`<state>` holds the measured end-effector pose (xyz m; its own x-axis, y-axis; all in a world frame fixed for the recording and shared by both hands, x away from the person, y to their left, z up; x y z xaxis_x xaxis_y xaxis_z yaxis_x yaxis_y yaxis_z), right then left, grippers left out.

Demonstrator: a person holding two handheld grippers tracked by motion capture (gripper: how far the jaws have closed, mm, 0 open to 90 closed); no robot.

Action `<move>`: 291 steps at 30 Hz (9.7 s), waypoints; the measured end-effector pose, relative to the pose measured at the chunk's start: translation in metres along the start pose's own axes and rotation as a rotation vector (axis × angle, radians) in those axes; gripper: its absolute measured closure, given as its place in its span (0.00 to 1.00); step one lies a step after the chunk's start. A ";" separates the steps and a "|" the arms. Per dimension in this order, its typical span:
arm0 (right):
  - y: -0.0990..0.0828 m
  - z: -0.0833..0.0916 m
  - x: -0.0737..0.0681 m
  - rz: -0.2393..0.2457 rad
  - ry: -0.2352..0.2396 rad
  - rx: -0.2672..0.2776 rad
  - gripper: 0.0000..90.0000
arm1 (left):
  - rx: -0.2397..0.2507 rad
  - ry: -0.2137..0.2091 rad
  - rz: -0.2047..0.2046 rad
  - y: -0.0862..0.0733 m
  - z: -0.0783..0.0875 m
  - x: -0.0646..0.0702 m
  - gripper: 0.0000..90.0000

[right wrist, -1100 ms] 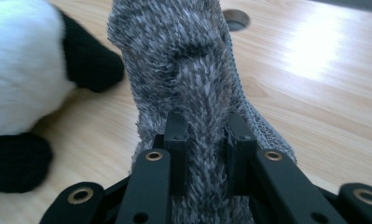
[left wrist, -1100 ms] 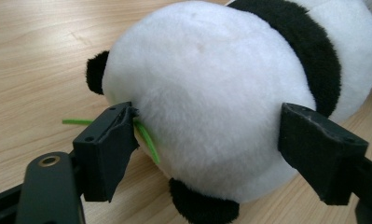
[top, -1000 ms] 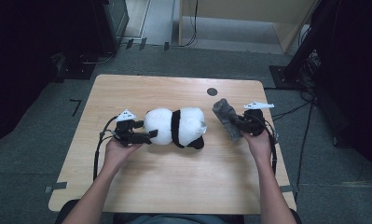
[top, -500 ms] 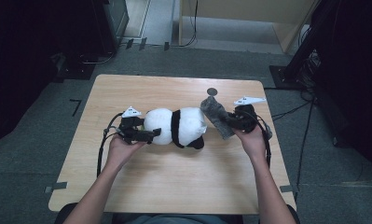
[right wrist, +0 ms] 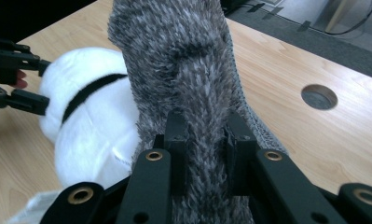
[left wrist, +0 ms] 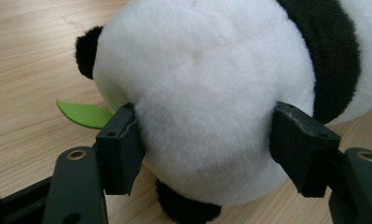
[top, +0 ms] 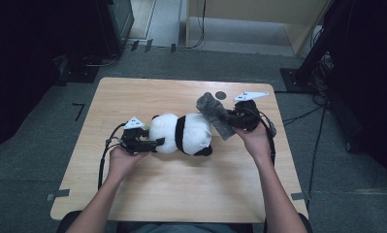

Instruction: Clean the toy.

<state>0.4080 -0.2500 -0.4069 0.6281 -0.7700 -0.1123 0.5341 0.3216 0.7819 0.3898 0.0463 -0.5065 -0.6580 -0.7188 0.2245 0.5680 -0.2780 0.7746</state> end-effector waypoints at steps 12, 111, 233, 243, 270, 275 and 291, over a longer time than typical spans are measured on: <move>0.039 -0.028 -0.019 0.059 0.042 -0.064 0.84 | 0.038 0.003 0.002 -0.005 0.000 0.002 0.37; 0.091 -0.115 -0.048 0.170 0.185 -0.210 0.84 | 0.033 -0.001 0.034 -0.003 0.000 0.000 0.32; 0.054 -0.085 -0.070 0.197 0.155 -0.257 0.84 | 0.072 0.010 0.038 0.001 -0.001 0.002 0.31; 0.044 -0.060 -0.042 0.154 0.112 -0.236 0.84 | 0.075 0.008 0.038 0.000 -0.002 0.002 0.31; 0.076 -0.069 -0.079 0.186 0.180 -0.169 0.84 | 0.076 0.003 0.044 0.001 -0.002 0.001 0.32; 0.084 -0.091 -0.099 0.209 0.207 -0.190 0.84 | 0.079 -0.002 0.036 0.002 -0.001 0.002 0.32; 0.073 -0.135 -0.122 0.222 0.234 -0.266 0.84 | 0.078 -0.004 0.042 0.002 -0.001 0.002 0.32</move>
<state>0.4469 -0.0576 -0.4187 0.8399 -0.5295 -0.1189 0.4791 0.6205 0.6209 0.3903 0.0435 -0.5053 -0.6365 -0.7261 0.2599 0.5552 -0.1975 0.8079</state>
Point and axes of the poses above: each handheld gripper's, and its own axes: z roughly backward along the jaws, y roughly out of its top, x roughly to its right, the point moved 6 cm from there along -z, roughly forward along the jaws, and after that the axes turned 1 degree about y, right-handed, at the moved point
